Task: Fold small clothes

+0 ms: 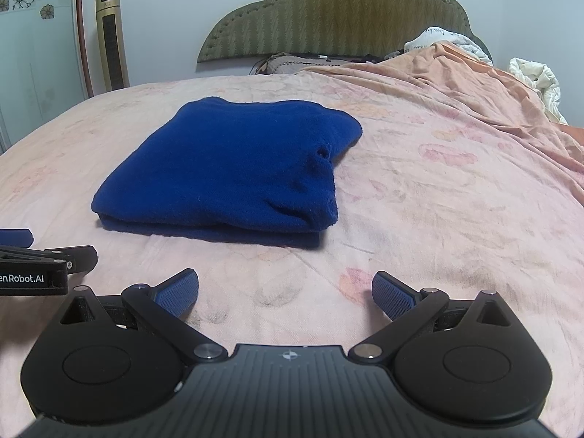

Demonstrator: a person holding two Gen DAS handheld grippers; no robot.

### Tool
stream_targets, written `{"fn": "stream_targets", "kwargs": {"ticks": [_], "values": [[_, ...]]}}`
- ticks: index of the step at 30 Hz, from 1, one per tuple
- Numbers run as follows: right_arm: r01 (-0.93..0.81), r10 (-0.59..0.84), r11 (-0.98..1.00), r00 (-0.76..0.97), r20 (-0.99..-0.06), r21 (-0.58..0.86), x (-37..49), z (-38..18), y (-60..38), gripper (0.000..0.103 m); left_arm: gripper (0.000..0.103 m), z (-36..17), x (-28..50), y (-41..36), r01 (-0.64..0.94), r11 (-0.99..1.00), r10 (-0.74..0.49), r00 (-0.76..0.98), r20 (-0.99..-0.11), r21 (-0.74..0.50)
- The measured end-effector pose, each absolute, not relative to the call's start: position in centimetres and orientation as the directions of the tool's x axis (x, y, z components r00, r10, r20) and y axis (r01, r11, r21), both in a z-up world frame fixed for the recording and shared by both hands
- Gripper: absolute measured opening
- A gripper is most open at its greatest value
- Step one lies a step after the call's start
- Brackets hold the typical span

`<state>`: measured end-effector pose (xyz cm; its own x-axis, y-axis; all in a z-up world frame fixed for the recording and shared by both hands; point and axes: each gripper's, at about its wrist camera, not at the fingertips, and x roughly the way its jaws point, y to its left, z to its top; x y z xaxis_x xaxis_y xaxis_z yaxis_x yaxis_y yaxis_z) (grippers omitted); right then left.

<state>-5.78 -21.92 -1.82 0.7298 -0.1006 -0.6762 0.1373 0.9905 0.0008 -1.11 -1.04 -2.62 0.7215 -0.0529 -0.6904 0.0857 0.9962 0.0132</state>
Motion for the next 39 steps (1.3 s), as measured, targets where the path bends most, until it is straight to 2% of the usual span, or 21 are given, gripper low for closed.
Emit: {"fn": "stream_targets", "kwargs": {"ticks": [39], "values": [[0.129, -0.088, 0.992, 0.728, -0.680, 0.009, -5.86, -1.91, -21.95, 0.103, 0.103, -2.51, -1.22, -0.81, 0.087, 0.996, -0.056, 0.719, -0.692, 0.009]]}}
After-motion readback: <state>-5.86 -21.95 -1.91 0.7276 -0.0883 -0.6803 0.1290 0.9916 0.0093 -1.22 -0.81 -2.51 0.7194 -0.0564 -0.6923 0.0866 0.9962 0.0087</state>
